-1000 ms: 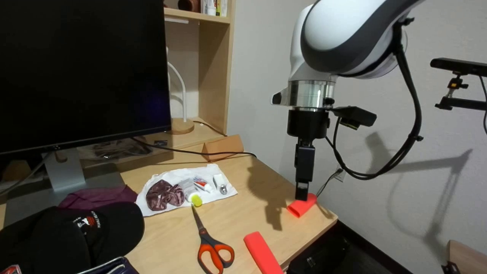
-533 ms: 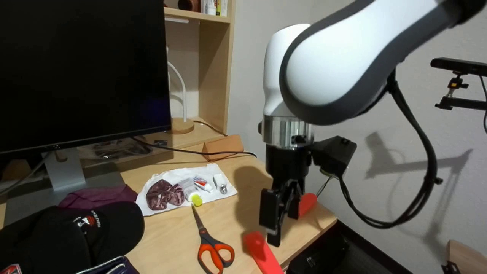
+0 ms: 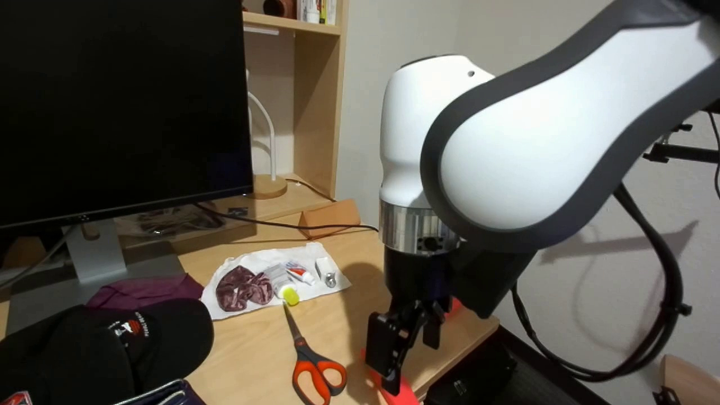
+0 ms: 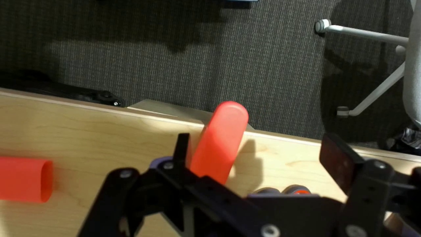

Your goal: Align the orange objects in front of each other

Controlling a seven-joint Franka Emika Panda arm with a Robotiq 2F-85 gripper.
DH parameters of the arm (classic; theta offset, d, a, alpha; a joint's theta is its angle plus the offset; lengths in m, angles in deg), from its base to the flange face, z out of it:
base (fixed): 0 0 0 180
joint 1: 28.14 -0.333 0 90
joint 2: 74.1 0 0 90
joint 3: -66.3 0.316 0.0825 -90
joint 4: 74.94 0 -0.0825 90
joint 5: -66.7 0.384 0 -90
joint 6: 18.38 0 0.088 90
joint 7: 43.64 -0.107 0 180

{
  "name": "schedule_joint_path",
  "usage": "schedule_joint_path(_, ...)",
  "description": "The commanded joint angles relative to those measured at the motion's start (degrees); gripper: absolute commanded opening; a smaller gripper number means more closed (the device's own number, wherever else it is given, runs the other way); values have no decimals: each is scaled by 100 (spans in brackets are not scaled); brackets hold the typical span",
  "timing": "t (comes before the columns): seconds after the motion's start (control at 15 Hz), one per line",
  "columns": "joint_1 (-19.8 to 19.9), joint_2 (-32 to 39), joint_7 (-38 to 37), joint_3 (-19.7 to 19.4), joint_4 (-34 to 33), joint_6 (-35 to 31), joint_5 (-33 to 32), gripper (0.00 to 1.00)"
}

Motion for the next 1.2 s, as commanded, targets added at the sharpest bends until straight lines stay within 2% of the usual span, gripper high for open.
schedule_joint_path(0.0,8,151,-270,16,12,-326,-175,100)
schedule_joint_path(0.4,-87,481,-989,-117,28,-848,-990,100)
schedule_joint_path(0.53,-104,590,-1195,-164,62,-1148,-1078,100)
schedule_joint_path(0.8,-114,767,-1572,-257,177,-1759,-891,100)
schedule_joint_path(1.13,-147,945,-1948,-380,326,-2102,-720,100)
